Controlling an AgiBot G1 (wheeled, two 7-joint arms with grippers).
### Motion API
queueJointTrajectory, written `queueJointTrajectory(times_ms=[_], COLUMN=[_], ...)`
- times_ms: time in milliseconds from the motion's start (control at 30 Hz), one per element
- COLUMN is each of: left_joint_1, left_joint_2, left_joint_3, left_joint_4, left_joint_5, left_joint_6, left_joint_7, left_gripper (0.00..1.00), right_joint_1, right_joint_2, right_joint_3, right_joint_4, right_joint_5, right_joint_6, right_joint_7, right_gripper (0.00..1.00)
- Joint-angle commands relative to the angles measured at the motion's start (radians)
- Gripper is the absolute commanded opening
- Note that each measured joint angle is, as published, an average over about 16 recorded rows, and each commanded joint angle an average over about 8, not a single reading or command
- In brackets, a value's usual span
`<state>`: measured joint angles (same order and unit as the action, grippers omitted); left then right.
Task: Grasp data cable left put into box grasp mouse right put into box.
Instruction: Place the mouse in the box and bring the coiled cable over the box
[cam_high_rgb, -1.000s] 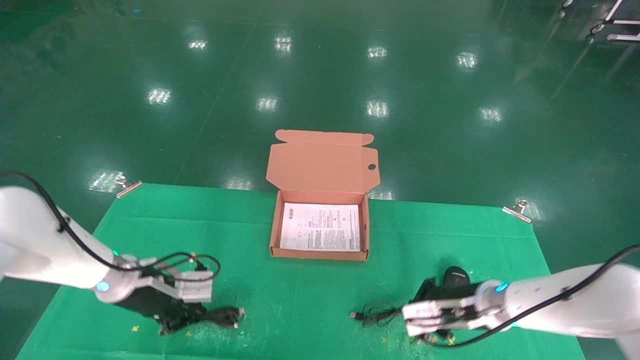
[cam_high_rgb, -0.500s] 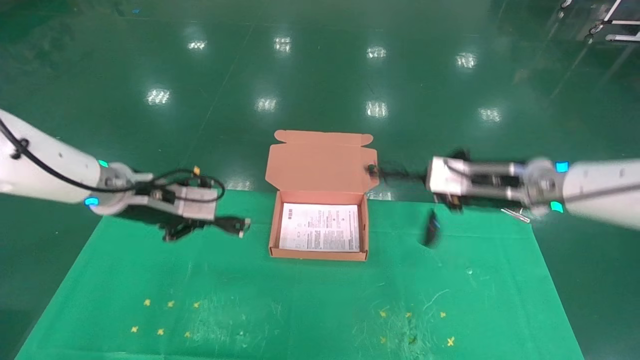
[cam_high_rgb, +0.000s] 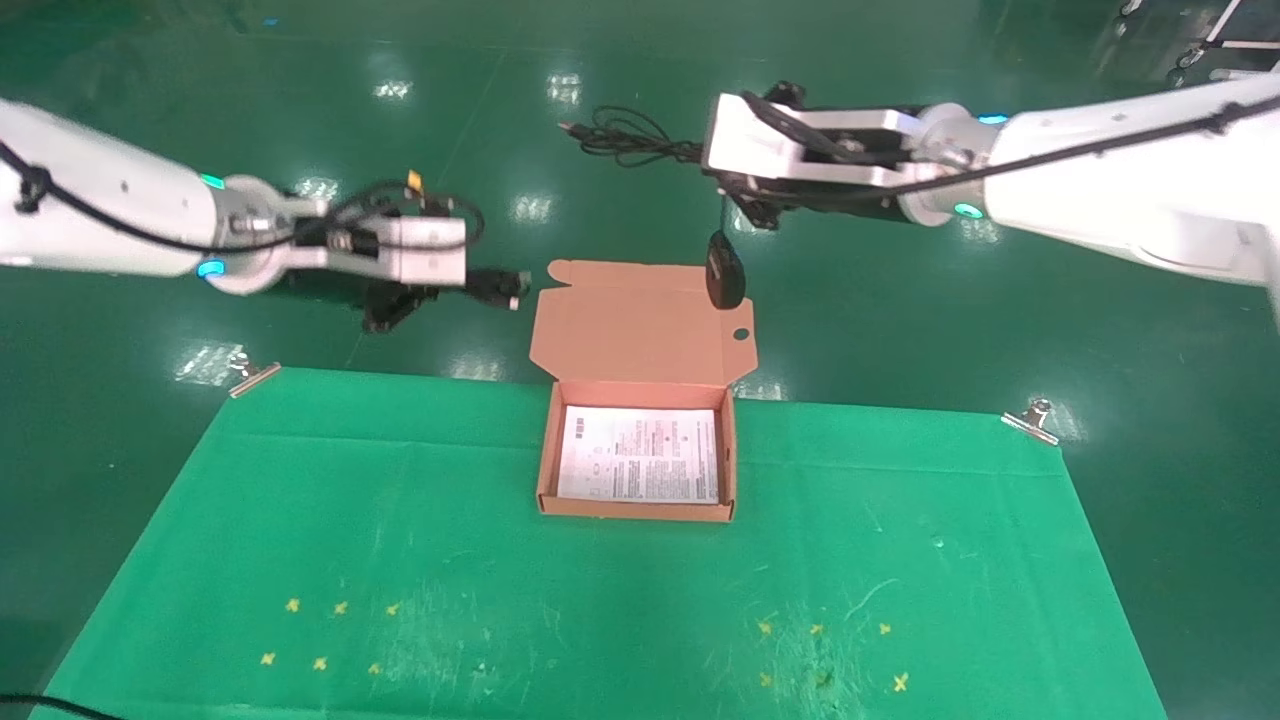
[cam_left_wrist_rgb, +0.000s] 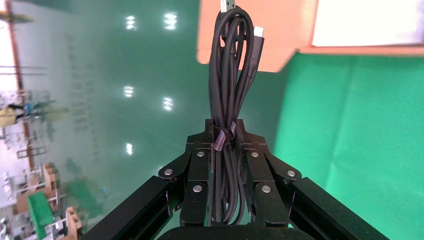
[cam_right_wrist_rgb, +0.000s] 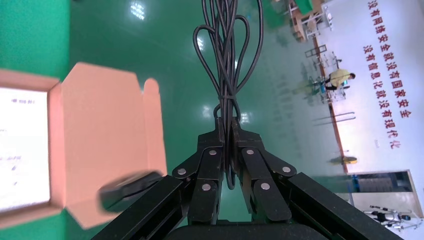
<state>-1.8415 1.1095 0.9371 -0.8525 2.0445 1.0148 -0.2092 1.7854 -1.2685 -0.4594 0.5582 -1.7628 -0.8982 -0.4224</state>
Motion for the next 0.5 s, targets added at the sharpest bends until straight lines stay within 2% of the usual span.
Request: queueJointTrajectory(times_ms=[33, 233, 500], left_joint_1=[-0.012, -0.023, -0.025], left_joint_2=[0.008, 0.01, 0.006], left_joint_3=[-0.007, -0.021, -0.023], left_joint_4=[0.016, 0.025, 0.017], left_joint_5=[0.005, -0.006, -0.011], left_joint_6=[-0.02, -0.045, -0.047], left_joint_7=[-0.012, -0.004, 0.005], left_gripper=[0.0, 0.0, 0.0], right_joint_1=[0.024, 0.056, 0.058], right_joint_2=[-0.029, -0.06, -0.061], right_joint_3=[0.005, 0.021, 0.025], right_joint_4=[-0.043, -0.096, -0.102], right_joint_5=[0.011, 0.052, 0.069], right_joint_6=[0.014, 0.003, -0.009], right_joint_7=[-0.026, -0.093, -0.113], right_gripper=[0.0, 0.0, 0.0])
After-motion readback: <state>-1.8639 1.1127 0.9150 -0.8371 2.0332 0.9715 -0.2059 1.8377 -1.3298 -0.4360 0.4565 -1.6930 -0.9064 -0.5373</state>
